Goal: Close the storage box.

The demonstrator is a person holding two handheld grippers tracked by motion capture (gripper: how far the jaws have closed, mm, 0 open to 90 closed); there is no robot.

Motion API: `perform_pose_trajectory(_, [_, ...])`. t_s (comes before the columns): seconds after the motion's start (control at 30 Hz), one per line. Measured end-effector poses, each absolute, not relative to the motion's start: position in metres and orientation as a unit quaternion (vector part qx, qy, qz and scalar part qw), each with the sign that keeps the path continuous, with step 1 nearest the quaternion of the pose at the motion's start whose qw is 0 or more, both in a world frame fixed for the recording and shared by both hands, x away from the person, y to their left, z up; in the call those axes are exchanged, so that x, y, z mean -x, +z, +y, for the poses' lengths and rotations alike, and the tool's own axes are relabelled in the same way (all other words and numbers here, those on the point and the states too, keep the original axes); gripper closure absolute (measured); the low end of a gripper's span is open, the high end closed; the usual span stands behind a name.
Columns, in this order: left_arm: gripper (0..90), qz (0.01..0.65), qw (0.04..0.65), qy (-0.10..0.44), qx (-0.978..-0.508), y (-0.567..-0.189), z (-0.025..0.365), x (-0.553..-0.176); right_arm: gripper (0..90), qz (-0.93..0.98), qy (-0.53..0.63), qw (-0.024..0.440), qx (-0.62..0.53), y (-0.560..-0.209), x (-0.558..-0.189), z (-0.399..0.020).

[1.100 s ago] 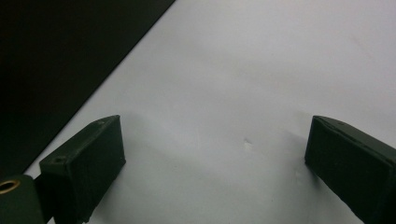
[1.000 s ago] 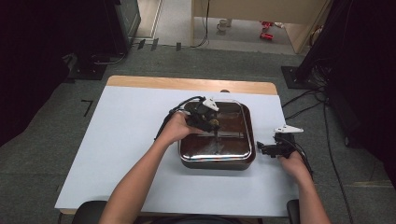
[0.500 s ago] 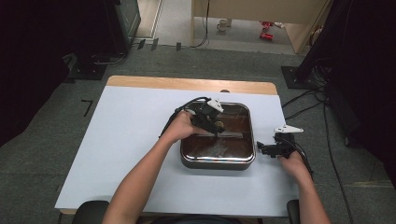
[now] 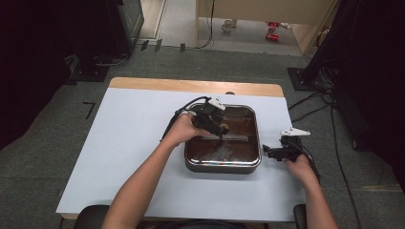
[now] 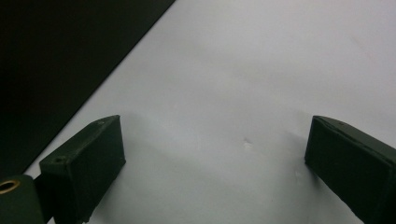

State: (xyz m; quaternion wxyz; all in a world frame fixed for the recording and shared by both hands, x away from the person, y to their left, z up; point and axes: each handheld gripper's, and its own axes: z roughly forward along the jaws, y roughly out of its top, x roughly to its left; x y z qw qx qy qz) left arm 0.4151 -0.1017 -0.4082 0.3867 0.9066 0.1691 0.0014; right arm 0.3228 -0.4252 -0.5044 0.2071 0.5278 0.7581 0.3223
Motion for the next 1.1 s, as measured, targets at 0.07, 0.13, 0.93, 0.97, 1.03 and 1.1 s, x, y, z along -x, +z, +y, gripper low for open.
perform_pose_trajectory(0.07, [36.7,0.187,0.392,0.005,-0.901,-0.405,-0.097,-0.414,4.3,0.758,0.322,0.207,-0.528,-0.504,-0.323,-0.425])
perform_pose_trajectory(0.13, [35.1,0.196,0.39,0.017,-0.9,-0.402,-0.091,-0.411,4.3,0.758,0.322,0.207,-0.528,-0.504,-0.323,-0.425])
perform_pose_trajectory(0.93, [23.5,0.293,0.428,0.082,-0.851,-0.397,-0.004,-0.368,4.3,0.758,0.323,0.208,-0.528,-0.504,-0.323,-0.425])
perform_pose_trajectory(0.97, [23.5,0.296,0.428,0.082,-0.85,-0.399,0.0,-0.365,4.3,0.758,0.322,0.208,-0.528,-0.504,-0.323,-0.425])
perform_pose_trajectory(1.03, [23.6,0.303,0.423,0.086,-0.849,-0.403,0.008,-0.36,4.3,0.758,0.323,0.208,-0.527,-0.504,-0.323,-0.425])
perform_pose_trajectory(1.1, [23.8,0.306,0.422,0.088,-0.849,-0.405,0.01,-0.358,4.3,0.758,0.323,0.208,-0.527,-0.504,-0.323,-0.425])
